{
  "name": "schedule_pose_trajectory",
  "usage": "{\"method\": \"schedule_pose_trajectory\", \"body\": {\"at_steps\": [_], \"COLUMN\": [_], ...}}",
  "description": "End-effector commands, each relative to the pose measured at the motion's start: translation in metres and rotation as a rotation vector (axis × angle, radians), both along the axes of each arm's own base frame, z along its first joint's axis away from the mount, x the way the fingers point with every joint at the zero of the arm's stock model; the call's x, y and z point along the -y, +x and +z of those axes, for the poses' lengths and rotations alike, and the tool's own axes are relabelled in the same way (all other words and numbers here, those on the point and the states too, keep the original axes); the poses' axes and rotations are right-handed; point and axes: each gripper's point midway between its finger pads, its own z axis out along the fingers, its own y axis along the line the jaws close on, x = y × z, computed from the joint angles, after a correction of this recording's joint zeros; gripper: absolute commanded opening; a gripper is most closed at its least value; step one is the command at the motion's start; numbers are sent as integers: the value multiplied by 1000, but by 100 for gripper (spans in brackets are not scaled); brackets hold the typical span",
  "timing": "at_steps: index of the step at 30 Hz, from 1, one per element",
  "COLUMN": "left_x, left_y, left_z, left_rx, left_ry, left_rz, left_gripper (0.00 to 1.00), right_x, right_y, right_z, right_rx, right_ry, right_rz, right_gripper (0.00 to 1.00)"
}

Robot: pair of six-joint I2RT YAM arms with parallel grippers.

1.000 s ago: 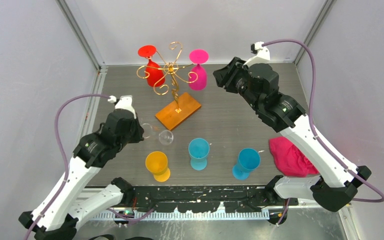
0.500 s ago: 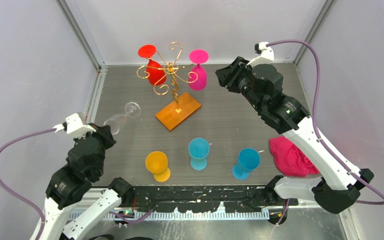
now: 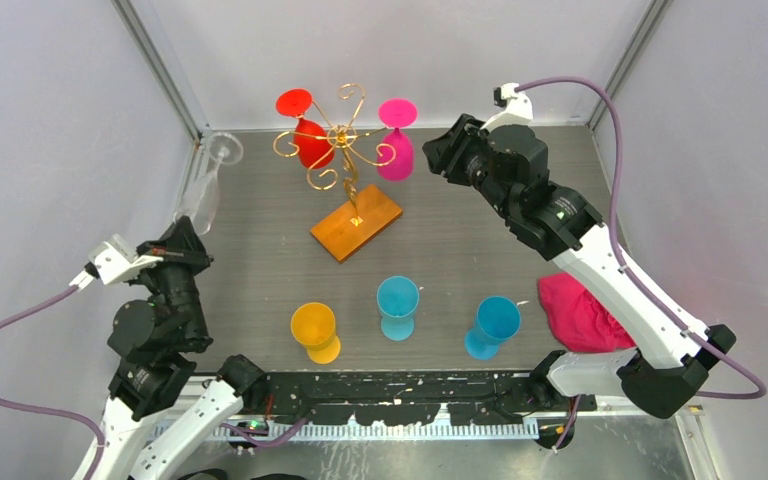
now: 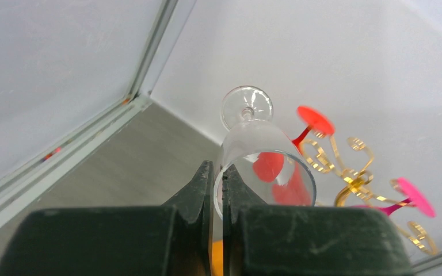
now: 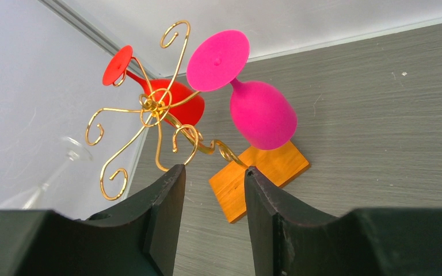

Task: Place the wine glass upside down on the wine glass rack
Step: Turn the wine glass upside down at the wine rack.

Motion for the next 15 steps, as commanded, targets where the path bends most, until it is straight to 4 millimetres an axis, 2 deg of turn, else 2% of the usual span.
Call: {"method": "schedule_pose_trajectory", "body": {"at_steps": [1,9,15], "left_x": [-2,24,52], "left_y": [-12,-20,-27], "left_z": [80,141,171], "left_rx": [309,524,645], "left_ry": [-60,2,27], "left_rz": [-25,-166,-304], "left_gripper": [1,1,1], "right_x": [-8,-22,-37], "right_y": [-1,-5,-14], "right_z": [33,48,71], "right_rx": [66,85,128], "right_ry": [78,148,240], "right_rz": [30,97,189], "right_gripper": [49,50,51]}}
